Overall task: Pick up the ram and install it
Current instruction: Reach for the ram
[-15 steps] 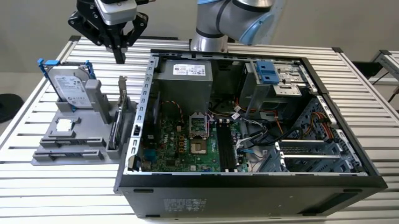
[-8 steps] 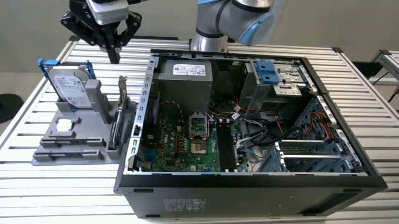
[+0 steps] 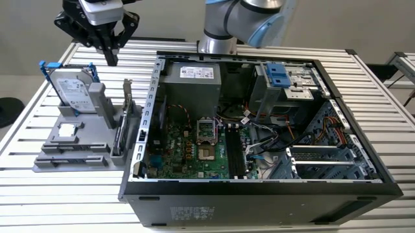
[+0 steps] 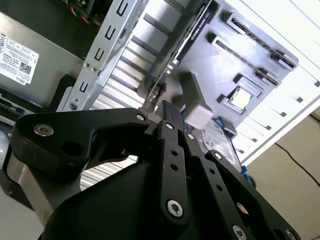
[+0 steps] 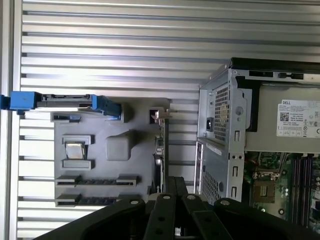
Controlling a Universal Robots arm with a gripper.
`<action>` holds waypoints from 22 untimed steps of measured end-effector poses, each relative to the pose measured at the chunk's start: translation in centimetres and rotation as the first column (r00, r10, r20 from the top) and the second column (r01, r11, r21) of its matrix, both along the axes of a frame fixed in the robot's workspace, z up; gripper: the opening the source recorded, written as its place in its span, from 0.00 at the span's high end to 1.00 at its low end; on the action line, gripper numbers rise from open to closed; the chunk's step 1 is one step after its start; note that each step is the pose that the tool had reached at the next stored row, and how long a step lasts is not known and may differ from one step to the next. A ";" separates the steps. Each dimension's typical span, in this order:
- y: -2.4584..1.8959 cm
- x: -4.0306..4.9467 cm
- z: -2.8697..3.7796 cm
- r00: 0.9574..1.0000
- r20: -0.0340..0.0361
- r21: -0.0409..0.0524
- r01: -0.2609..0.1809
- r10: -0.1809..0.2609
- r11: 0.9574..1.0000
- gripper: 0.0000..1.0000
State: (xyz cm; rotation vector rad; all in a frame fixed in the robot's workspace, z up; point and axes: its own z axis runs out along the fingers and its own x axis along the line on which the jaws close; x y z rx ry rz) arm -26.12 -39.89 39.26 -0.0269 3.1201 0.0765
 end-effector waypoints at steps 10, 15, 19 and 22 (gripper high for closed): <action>0.00 -1.92 0.00 1.000 0.000 0.000 -0.008 0.008 1.000 1.00; 0.00 -2.89 0.00 1.000 0.000 0.000 -0.012 0.012 1.000 1.00; 0.00 -3.69 0.00 1.000 0.000 0.000 -0.015 0.015 1.000 1.00; 0.00 -4.31 0.00 1.000 0.000 0.000 -0.017 0.017 1.000 1.00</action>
